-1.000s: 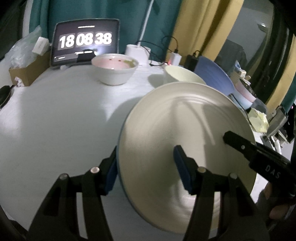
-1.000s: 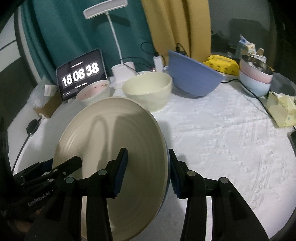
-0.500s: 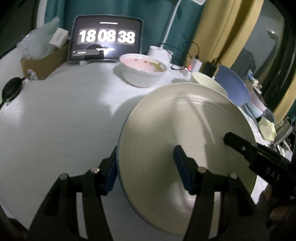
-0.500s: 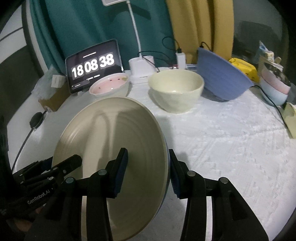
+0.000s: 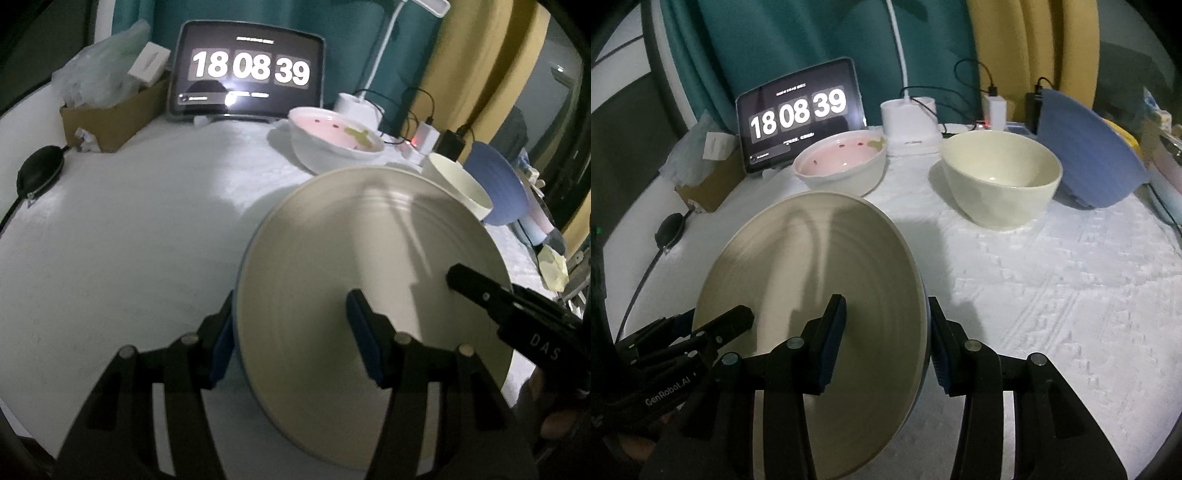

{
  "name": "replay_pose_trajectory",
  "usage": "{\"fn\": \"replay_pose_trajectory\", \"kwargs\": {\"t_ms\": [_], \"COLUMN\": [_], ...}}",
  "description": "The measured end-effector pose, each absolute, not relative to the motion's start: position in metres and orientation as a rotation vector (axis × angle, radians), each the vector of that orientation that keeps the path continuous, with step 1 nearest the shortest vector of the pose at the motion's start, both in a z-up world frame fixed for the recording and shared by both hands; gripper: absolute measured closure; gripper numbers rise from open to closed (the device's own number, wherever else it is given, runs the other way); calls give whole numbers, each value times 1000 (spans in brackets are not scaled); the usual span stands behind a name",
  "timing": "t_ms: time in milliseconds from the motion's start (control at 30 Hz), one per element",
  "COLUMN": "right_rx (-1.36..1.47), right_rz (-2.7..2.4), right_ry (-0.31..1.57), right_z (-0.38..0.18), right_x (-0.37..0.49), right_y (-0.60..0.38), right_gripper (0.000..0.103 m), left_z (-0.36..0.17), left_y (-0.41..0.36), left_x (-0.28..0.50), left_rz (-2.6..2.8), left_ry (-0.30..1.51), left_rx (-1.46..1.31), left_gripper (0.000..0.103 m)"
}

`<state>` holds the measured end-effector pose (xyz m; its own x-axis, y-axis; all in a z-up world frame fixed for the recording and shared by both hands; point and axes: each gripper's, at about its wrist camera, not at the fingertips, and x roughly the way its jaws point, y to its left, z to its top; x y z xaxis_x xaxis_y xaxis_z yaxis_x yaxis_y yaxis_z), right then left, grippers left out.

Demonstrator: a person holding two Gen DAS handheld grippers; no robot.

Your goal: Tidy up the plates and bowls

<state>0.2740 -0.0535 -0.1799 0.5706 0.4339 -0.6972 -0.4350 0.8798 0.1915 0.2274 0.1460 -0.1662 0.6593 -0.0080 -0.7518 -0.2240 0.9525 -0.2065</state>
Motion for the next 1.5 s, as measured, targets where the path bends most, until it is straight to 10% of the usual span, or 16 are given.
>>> {"fn": "replay_pose_trajectory", "kwargs": {"t_ms": [1500], "right_rx": [-13], "right_rz": [436], "right_ry": [787], "right_z": [-173], "right_x": [262], "right_y": [-88], "right_gripper": [54], "left_z": [-127], "left_y": [119], "left_x": [215], "left_rz": [158], "left_ry": [744], "left_rx": [-204], "left_gripper": [43]}}
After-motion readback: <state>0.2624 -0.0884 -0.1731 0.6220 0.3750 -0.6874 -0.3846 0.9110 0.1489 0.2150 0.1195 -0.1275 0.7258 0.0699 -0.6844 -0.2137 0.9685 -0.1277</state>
